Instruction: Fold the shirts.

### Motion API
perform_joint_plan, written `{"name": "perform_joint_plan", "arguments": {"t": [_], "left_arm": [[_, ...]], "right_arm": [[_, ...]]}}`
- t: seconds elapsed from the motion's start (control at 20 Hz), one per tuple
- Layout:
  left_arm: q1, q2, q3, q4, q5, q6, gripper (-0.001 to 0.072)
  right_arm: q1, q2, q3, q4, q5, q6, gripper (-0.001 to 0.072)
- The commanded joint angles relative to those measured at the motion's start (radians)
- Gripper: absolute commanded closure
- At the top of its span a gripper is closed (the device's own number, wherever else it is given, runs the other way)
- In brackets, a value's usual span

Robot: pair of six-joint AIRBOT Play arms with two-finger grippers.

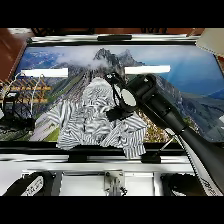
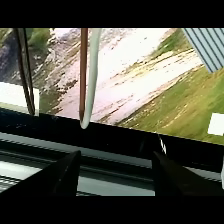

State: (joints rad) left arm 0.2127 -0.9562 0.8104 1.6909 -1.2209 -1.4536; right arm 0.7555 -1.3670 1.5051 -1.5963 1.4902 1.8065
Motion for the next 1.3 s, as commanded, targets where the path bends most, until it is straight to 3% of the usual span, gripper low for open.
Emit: {"name": "perform_joint_plan", "arguments": {"t": [0.0, 0.8, 0.9, 1.25], "left_arm": [[0.005, -0.003, -0.042, 0.058, 0.085, -0.004, 0.0169], [0.072, -0.224, -0.042, 0.056, 0.15, -0.014, 0.018], [0.08, -0.252, -0.042, 0.056, 0.148, -0.014, 0.0237], [0.082, -0.259, -0.042, 0.057, 0.175, -0.013, 0.0243]], "right_arm": [[0.0, 0.0, 0.0, 0.01, 0.008, 0.016, 0.062], [0.0, 0.0, 0.0, 0.025, 0.02, 0.023, 0.062], [0.0, 0.0, 0.0, 0.025, 0.024, 0.023, 0.062], [0.0, 0.0, 0.0, 0.025, 0.029, 0.022, 0.062]]}}
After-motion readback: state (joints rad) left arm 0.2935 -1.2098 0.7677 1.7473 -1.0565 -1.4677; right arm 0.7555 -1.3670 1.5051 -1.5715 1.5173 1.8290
